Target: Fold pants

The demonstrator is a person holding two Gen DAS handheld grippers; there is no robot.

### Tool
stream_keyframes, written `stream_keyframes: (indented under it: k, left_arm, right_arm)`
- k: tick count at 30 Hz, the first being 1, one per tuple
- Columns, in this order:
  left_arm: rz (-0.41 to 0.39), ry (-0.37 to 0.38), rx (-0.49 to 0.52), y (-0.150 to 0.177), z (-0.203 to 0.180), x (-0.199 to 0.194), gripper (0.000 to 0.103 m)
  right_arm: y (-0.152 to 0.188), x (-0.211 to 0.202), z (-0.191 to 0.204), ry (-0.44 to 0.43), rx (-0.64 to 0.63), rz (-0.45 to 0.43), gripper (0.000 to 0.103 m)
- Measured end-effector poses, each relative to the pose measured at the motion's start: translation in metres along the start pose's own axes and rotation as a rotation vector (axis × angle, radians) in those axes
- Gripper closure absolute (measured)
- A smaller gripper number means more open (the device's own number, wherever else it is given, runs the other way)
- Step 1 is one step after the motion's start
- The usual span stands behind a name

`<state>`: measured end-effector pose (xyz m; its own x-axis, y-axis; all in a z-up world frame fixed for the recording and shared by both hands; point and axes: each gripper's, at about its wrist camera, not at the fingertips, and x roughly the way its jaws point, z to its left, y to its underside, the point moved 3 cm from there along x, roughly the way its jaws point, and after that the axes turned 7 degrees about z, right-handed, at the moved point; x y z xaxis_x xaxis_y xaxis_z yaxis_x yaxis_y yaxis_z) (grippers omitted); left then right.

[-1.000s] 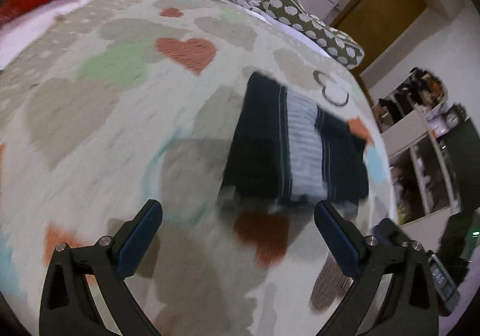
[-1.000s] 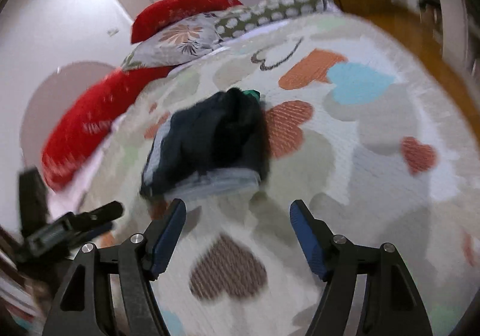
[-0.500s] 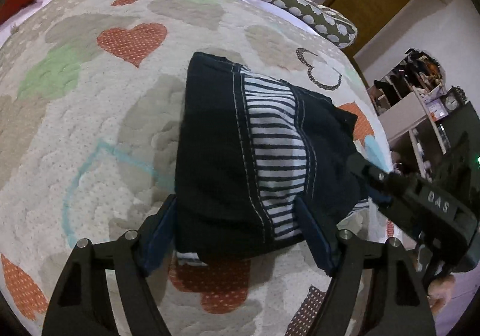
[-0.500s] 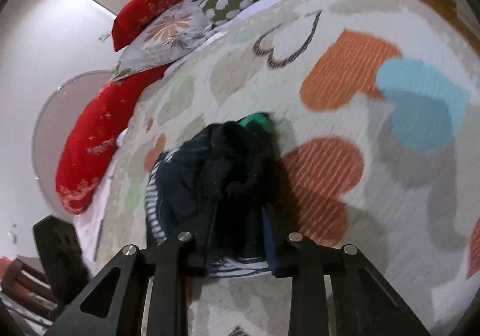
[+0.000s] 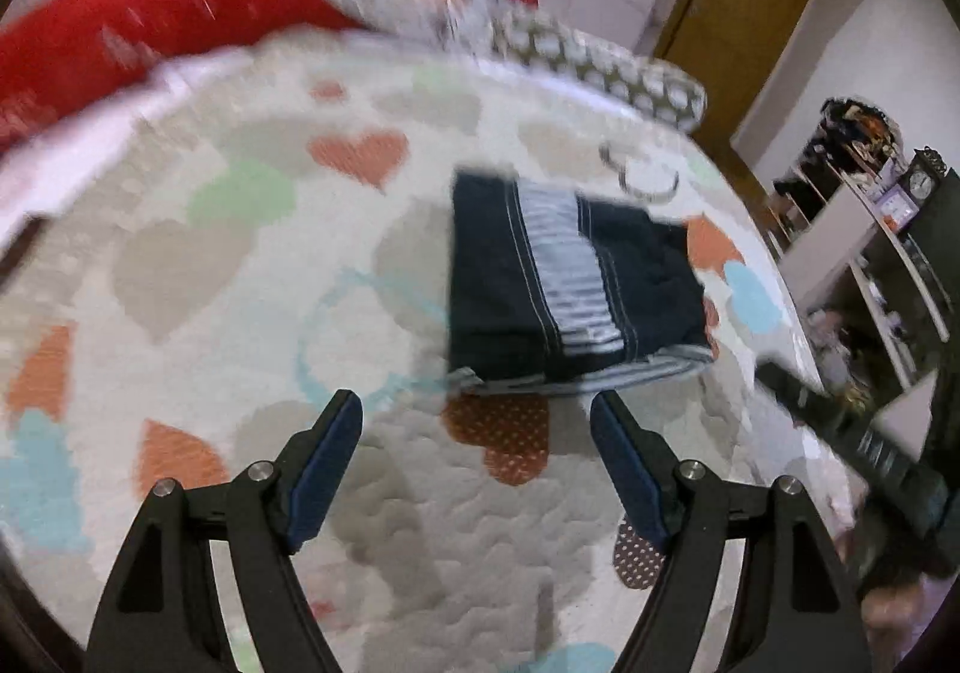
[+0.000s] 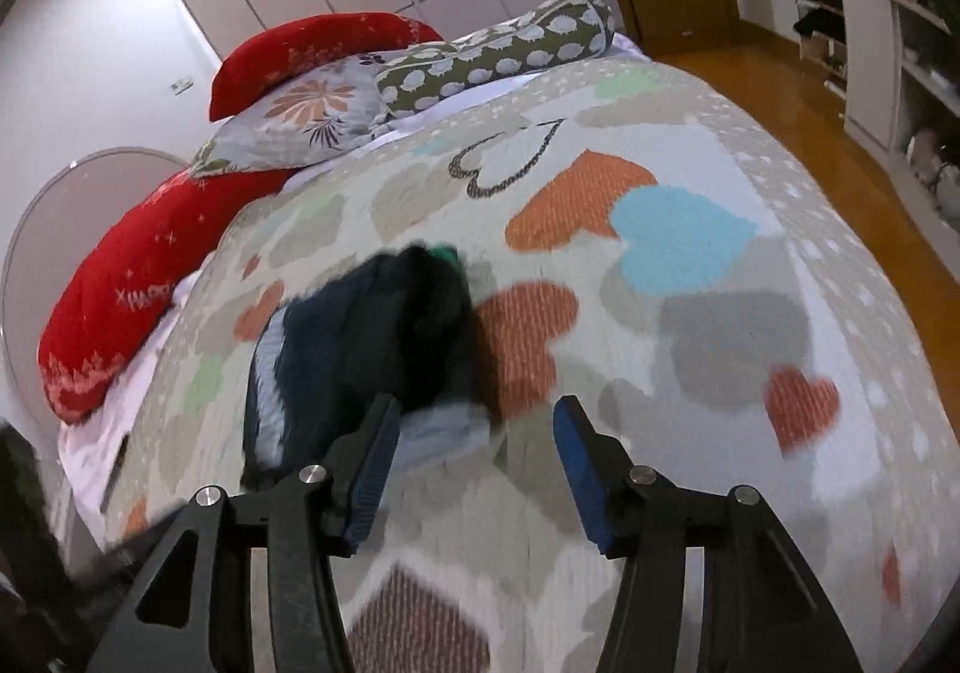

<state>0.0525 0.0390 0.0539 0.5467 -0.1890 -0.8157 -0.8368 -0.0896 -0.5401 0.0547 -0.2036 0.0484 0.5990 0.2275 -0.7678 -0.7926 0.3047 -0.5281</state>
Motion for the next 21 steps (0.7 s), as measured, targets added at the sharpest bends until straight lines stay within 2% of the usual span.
stream_keyframes:
  k: [3, 5, 7, 10, 13, 16, 21]
  left_arm:
    - [-0.198, -0.109, 0.024, 0.009, -0.002, -0.041, 0.018]
    - [-0.341, -0.173, 0.023, 0.017, -0.003, -0.071, 0.006]
    - [-0.446, -0.206, 0.018, 0.023, -0.003, -0.098, 0.000]
    - [-0.516, -0.195, 0.032, 0.029, -0.006, -0.125, 0.000]
    - [-0.478, -0.135, 0.063, 0.030, -0.011, -0.130, 0.000]
    - [-0.354, -0.057, 0.113, 0.035, -0.020, -0.113, 0.000]
    - [-0.207, -0.054, 0.112, 0.043, -0.023, -0.074, 0.000]
  right_arm:
    - [0.029, -0.012, 0.009, 0.043, -0.045, -0.019, 0.045]
    - [0.042, -0.013, 0.012, 0.054, -0.056, -0.011, 0.045]
    - [0.053, -0.015, 0.012, 0.058, -0.050, -0.007, 0.045]
    - [0.065, -0.020, 0.014, 0.070, -0.041, -0.014, 0.045]
    - [0.075, -0.030, 0.023, 0.074, -0.067, -0.036, 0.045]
    - [0.083, -0.037, 0.032, 0.112, -0.117, -0.066, 0.041]
    - [0.088, -0.035, 0.032, 0.183, -0.156, -0.080, 0.040]
